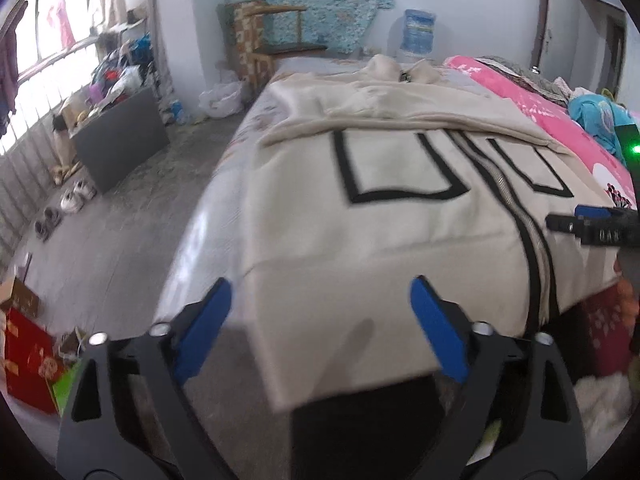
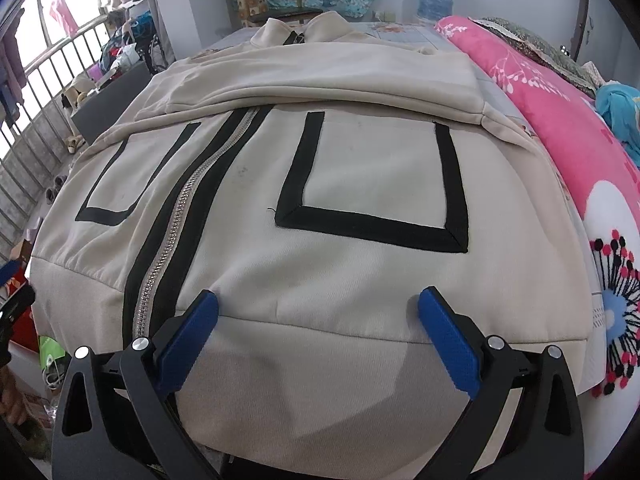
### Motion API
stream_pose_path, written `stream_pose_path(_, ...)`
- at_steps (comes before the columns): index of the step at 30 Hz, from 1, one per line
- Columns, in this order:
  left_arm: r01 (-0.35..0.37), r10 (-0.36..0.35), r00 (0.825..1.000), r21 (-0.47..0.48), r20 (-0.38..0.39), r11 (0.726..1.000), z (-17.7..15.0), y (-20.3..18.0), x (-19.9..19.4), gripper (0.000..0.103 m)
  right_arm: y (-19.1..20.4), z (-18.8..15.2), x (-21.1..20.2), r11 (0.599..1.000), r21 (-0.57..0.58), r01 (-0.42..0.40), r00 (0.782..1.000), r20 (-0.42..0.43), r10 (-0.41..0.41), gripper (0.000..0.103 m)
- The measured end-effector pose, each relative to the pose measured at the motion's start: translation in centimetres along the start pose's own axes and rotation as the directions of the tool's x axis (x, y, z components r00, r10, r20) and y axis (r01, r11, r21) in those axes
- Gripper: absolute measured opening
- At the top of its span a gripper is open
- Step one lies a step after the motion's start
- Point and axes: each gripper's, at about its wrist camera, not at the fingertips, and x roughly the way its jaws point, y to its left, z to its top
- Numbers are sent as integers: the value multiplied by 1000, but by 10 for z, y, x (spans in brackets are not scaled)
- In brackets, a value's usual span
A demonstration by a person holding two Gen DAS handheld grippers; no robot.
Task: Fold large clothes
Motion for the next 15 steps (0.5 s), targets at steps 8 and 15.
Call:
stream_pose_path(8, 71, -82, 994, -129, -79, 989, -26, 41, -2, 62, 0, -1, -1, 1000, -6, -4, 1000, 9, 4, 97)
stream_pose_path(15, 186, -213, 970, -208, -115, 960, -36, 46, 14, 58, -2, 0, -1, 1000, -6, -4, 1000, 8, 4, 97)
